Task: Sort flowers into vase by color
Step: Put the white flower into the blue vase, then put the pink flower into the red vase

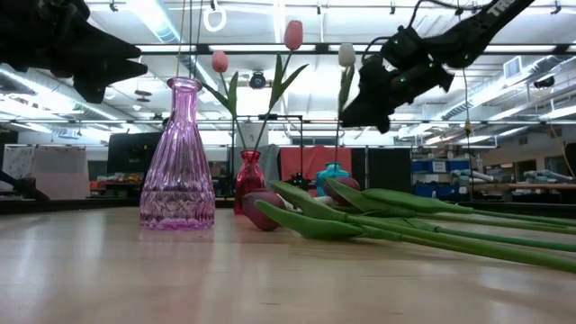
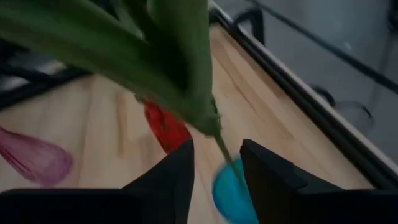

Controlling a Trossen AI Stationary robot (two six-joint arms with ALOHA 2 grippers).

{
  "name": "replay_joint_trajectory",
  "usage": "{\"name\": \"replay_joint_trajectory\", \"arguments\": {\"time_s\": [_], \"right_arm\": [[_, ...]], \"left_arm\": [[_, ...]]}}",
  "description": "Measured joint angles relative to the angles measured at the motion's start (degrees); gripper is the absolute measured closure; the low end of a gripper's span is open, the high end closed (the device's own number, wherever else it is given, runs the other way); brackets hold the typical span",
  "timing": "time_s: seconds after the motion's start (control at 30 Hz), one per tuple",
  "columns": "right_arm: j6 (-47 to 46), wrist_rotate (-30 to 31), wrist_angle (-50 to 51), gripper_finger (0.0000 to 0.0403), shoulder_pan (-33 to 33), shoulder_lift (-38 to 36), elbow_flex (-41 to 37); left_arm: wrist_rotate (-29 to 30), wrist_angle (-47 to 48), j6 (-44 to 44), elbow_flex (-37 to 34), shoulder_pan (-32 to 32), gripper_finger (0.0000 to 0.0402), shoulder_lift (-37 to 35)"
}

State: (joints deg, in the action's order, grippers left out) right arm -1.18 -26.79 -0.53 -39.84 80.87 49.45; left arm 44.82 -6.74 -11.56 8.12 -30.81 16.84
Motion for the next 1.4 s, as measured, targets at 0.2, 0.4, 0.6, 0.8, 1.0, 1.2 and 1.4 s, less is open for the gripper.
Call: {"name": "replay_joint_trajectory", "arguments": {"time_s": [0.2,0.4,0.6,0.8,1.0,1.2,1.4], "right_arm": [[0.8,7.7,11.6,0.0254,3.6,-4.9,0.8],[1.0,12.8,23.0,0.0254,8.8,-5.3,0.8],[-0.5,14.6,26.6,0.0254,13.0,-0.7,-0.3],[-5.1,14.7,33.6,0.0258,19.9,3.7,-0.4],[-6.7,26.7,28.9,0.0262,29.6,7.8,-0.4],[-7.1,30.4,26.3,0.0268,31.4,8.0,-0.4],[-7.9,27.7,28.0,0.0283,30.3,11.5,-0.4]], "left_arm": [[-0.1,-0.1,1.0,0.0,0.0,0.0220,0.0],[-1.0,-0.1,0.4,0.0,0.0,0.0220,0.0],[-1.1,-0.2,-1.1,0.0,0.0,0.0220,0.0],[0.1,-0.2,-0.6,0.0,0.0,0.0220,0.0],[0.7,-0.2,-0.6,0.0,0.0,0.0220,0.0],[0.4,-0.2,-2.2,0.0,0.0,0.0220,0.0],[-2.7,0.1,-4.1,1.3,-0.1,0.0220,0.0]]}}
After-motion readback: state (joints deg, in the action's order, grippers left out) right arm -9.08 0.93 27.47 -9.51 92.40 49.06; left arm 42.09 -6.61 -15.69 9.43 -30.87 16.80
